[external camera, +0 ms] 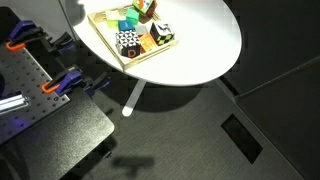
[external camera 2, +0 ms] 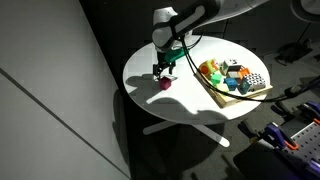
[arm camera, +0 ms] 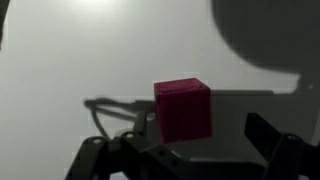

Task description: Pick up the mulberry pink block and put it in the wooden tray

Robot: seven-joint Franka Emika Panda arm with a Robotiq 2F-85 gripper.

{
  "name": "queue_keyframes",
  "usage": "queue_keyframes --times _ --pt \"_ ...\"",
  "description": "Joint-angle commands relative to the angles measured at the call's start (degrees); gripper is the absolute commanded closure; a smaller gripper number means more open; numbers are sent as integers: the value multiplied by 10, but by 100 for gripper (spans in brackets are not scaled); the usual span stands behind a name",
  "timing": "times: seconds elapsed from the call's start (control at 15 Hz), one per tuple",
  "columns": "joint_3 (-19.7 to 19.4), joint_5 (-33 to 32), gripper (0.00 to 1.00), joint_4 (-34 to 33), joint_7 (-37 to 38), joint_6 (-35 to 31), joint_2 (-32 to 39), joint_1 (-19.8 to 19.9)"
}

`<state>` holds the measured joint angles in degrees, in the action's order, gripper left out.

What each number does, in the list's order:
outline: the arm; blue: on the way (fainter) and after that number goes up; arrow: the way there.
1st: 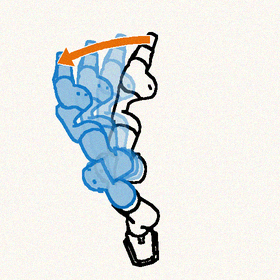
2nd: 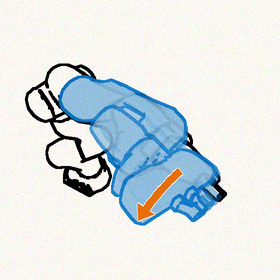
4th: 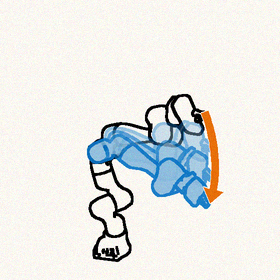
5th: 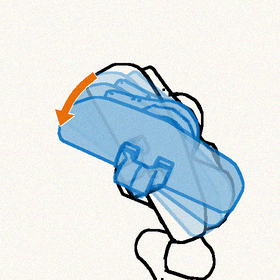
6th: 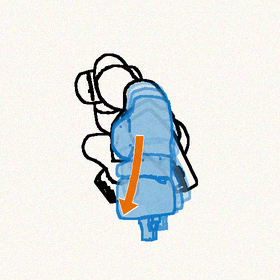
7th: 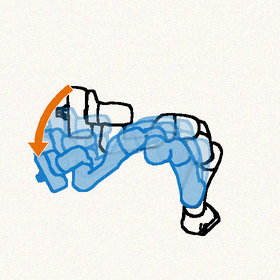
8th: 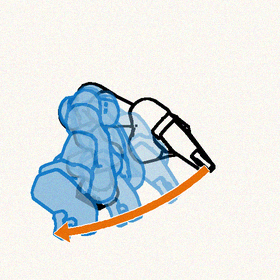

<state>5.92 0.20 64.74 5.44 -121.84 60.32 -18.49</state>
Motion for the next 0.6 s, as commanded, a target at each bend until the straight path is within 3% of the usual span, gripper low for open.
queue_keyframes --times 0.0,0.53 --pt "-13 -20 0 -67 16 33 39 -15" --pt "-24 -32 0 -133 17 58 87 -26"
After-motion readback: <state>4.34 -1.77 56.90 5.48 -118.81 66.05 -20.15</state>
